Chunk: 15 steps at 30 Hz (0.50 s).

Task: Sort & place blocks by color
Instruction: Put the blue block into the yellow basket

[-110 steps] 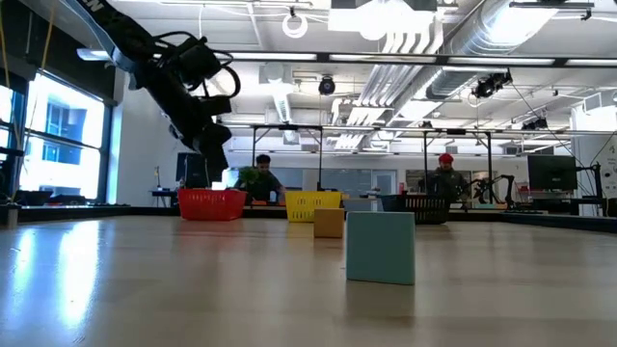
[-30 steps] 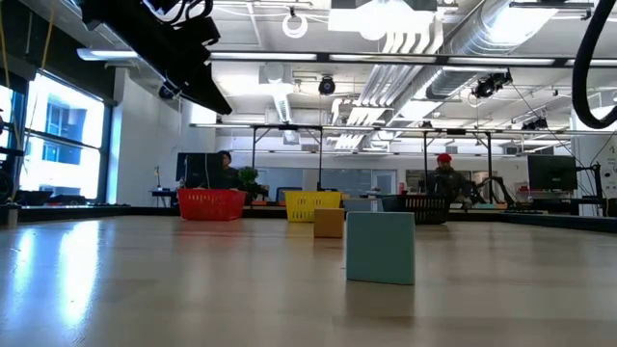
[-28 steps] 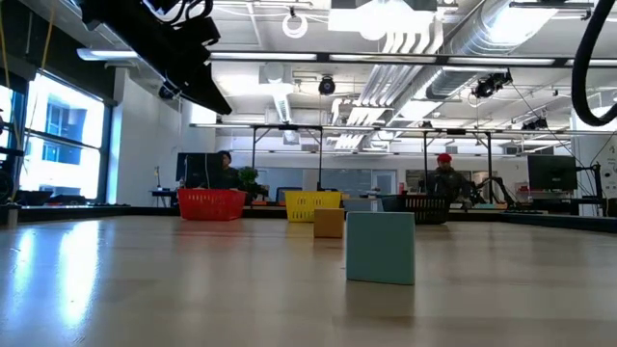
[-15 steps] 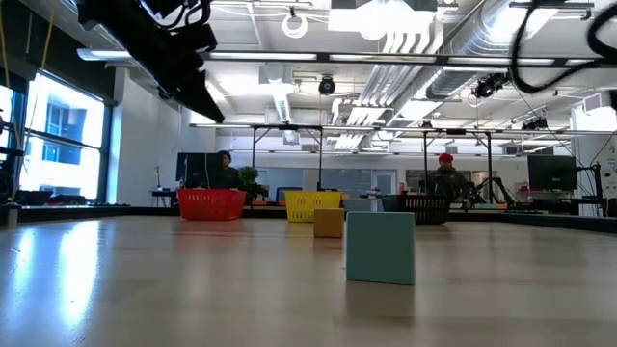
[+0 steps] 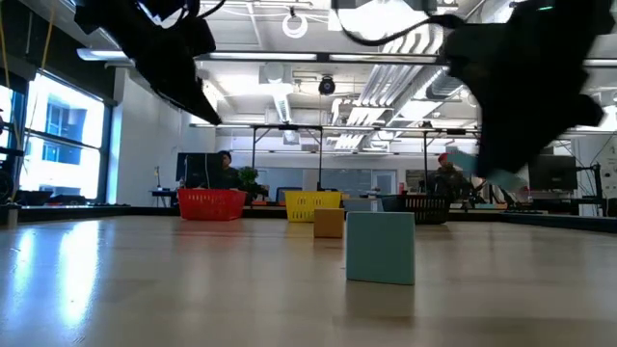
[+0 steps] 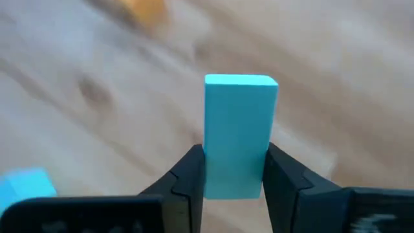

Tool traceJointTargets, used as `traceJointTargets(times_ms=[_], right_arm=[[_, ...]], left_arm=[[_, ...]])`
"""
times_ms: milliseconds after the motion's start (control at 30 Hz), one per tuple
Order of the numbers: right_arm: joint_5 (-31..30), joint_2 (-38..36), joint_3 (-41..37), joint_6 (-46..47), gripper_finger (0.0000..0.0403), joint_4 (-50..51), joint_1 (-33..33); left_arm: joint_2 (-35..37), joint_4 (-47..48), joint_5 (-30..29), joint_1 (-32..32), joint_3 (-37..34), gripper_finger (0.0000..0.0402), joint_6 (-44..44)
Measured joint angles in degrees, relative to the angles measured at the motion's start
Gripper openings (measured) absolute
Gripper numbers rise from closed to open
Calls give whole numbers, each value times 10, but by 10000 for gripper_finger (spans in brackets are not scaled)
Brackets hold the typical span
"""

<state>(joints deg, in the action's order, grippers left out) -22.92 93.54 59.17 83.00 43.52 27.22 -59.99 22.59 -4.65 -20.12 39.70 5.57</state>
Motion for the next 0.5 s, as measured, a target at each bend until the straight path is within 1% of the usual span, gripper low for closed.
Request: traceJointTargets(times_ms=[133,267,400,500], right_arm=[[-11,0,25,-150,92,-37,-78],[-8,-1,38,-308,92,-114,-148],[16,-1,41,-445,92,-201,-212],[34,-1,41,-527,92,-251,-254]], left_arm=[[0,46,6,4,0,223,10],[0,89,6,21,0,223,-14],[0,122,6,50,0,223,-40],[0,145,6,74,0,223,-63]])
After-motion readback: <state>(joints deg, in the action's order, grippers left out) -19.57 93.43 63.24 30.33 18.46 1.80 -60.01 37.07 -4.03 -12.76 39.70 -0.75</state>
